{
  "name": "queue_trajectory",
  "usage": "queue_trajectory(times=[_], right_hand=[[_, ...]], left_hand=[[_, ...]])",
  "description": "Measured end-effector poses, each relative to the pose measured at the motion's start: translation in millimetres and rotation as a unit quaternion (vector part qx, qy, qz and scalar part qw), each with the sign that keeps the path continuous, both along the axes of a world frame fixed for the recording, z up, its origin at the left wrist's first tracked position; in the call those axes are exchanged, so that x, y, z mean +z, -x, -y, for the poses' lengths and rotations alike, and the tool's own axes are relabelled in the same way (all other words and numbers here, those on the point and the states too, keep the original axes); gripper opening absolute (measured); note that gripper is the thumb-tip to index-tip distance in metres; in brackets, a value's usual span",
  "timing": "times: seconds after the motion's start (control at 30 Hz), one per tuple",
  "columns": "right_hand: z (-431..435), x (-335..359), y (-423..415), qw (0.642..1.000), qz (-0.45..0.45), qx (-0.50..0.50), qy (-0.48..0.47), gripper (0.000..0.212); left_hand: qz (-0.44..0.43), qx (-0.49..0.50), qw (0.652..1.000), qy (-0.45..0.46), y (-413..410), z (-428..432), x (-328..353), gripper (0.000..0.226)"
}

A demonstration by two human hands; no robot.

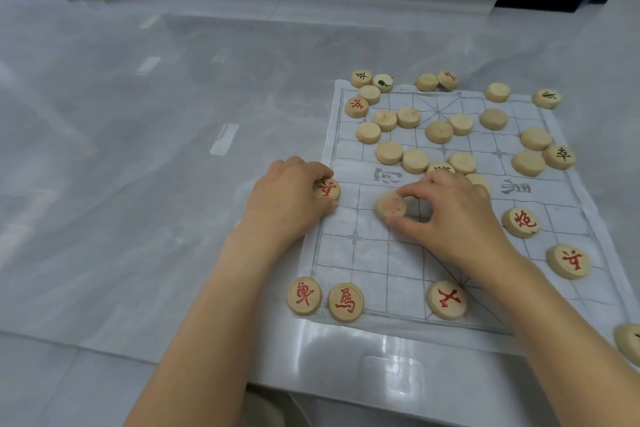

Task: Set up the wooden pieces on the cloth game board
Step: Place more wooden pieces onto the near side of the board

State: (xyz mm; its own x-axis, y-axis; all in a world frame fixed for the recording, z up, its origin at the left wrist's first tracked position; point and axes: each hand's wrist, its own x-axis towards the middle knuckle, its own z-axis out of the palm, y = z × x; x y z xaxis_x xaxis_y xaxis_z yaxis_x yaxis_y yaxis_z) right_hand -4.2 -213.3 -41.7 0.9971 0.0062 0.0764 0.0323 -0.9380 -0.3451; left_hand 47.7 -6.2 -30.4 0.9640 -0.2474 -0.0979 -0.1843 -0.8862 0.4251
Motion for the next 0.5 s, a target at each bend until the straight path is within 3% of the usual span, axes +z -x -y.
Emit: queue_trajectory(times=[0.27, 0.5], right_hand=[[-1.9, -3.7, 1.8, 1.0, -0.01, -0.009, 0.013, 0.044], [-3.2, 2.7, 3.4, 0.999, -0.025, -0.021, 0.025, 0.063]], left_hand=[[-0.013, 0.007, 1.0, 0.01, 2.6, -3.3, -0.3, 0.046], [-0.032, 0.007, 0.999, -0.014, 3.4, -2.1, -3.3, 0.045]])
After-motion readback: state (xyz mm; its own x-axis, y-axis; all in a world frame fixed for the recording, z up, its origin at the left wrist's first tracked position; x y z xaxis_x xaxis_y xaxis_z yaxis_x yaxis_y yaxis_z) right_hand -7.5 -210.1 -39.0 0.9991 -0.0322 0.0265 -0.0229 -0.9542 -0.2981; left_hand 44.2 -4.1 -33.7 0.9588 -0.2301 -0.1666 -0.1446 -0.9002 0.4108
